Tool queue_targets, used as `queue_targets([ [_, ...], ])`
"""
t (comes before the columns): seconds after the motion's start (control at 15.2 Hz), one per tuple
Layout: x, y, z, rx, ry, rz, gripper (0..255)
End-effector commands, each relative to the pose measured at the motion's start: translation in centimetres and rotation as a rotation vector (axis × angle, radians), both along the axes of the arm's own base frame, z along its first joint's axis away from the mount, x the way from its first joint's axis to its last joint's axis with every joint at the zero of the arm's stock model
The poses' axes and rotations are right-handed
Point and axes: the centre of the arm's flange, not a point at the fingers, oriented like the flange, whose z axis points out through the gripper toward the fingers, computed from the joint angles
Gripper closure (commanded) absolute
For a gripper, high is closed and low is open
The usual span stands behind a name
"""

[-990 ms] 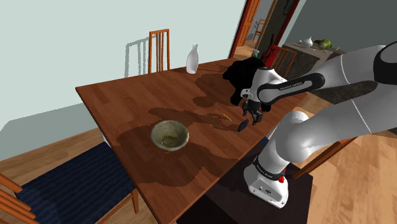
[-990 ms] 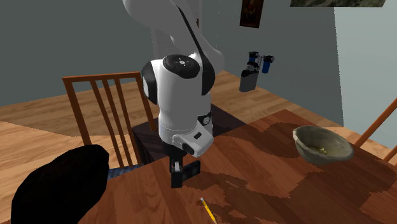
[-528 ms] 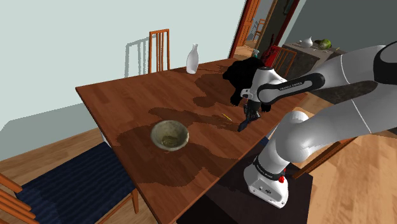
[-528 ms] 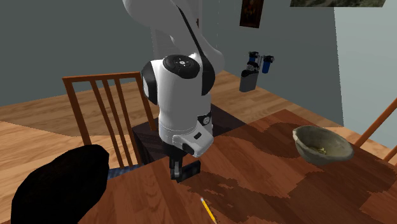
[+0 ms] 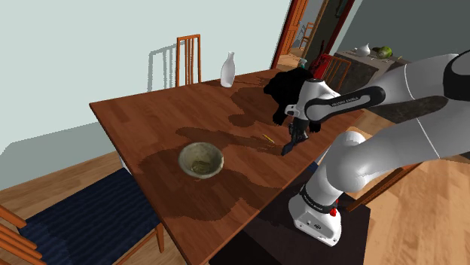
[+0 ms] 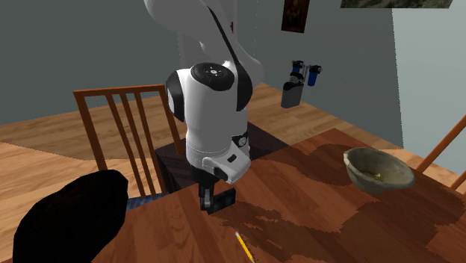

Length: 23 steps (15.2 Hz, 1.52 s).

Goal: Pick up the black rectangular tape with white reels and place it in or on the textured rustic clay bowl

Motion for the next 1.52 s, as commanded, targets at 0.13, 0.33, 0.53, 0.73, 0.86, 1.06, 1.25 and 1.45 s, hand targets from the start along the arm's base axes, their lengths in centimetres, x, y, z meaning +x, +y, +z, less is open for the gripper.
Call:
queue_targets([
  [0.13,0.0,0.0,1.8,0.000,0.000,0.000,255],
  [0.33,0.0,0.0,3.4,0.000,0.000,0.000,255],
  [0.53,0.0,0.0,5.0,0.000,0.000,0.000,255],
  [0.73,0.0,0.0,6.6,0.000,0.000,0.000,255],
  [0.86,0.0,0.0,7.6,0.000,0.000,0.000,255],
  [1.06,0.0,0.0,9.2,0.000,0.000,0.000,255],
  [1.25,0.0,0.0,10.8,0.000,0.000,0.000,255],
  [1.45,0.0,0.0,12.4,0.000,0.000,0.000,255],
])
